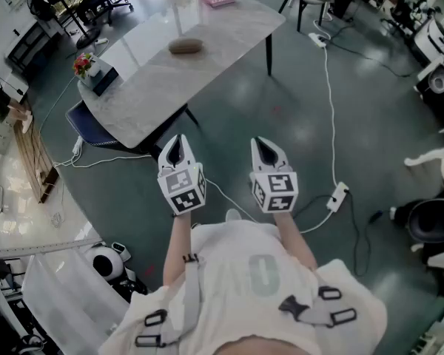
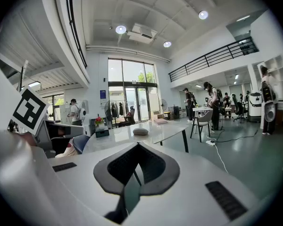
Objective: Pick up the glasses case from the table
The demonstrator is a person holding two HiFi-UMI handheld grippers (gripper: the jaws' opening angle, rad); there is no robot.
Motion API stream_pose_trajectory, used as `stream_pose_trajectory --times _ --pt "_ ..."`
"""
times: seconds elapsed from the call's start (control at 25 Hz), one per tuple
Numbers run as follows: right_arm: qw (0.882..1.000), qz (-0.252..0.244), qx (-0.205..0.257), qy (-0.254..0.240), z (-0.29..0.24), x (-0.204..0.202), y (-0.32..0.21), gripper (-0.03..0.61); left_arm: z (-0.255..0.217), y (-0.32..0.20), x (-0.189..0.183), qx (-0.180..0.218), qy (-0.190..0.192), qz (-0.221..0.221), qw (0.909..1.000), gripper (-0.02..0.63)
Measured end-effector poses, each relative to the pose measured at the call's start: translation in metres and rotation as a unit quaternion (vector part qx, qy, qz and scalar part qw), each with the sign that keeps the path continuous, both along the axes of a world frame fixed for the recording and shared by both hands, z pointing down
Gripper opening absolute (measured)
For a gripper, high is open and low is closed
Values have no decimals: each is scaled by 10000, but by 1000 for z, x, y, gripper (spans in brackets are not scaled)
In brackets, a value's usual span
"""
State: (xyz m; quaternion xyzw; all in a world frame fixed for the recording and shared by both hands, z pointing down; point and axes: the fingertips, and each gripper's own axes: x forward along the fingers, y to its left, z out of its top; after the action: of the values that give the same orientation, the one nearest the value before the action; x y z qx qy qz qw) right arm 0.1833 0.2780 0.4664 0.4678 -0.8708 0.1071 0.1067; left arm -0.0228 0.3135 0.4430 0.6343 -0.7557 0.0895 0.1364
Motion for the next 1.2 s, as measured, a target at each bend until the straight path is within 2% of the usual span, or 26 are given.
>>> stream_pose_trajectory --times 0.36,0.56,0.72,0.92,1.08,1.2 --pt "9998 -183 -120 33 6 -4 2 2 5 4 -6 -109 -39 -102 9999 2" --pt "9980 -142 -441 -429 10 -2 2 2 12 8 -8 -174 -2 -196 9997 2" --pt "9974 -43 -525 -484 14 4 2 2 12 12 -7 -177 -26 -213 9996 2" --pt "9978 -94 -509 -420 16 -1 -3 2 7 11 -16 104 215 -357 9991 2" --pt "9984 22 -382 -424 11 1 -21 2 1 -9 -17 71 -106 -207 9997 2" --pt "9987 72 -286 -426 8 -1 -39 2 -5 -25 -17 220 -298 -93 9993 2"
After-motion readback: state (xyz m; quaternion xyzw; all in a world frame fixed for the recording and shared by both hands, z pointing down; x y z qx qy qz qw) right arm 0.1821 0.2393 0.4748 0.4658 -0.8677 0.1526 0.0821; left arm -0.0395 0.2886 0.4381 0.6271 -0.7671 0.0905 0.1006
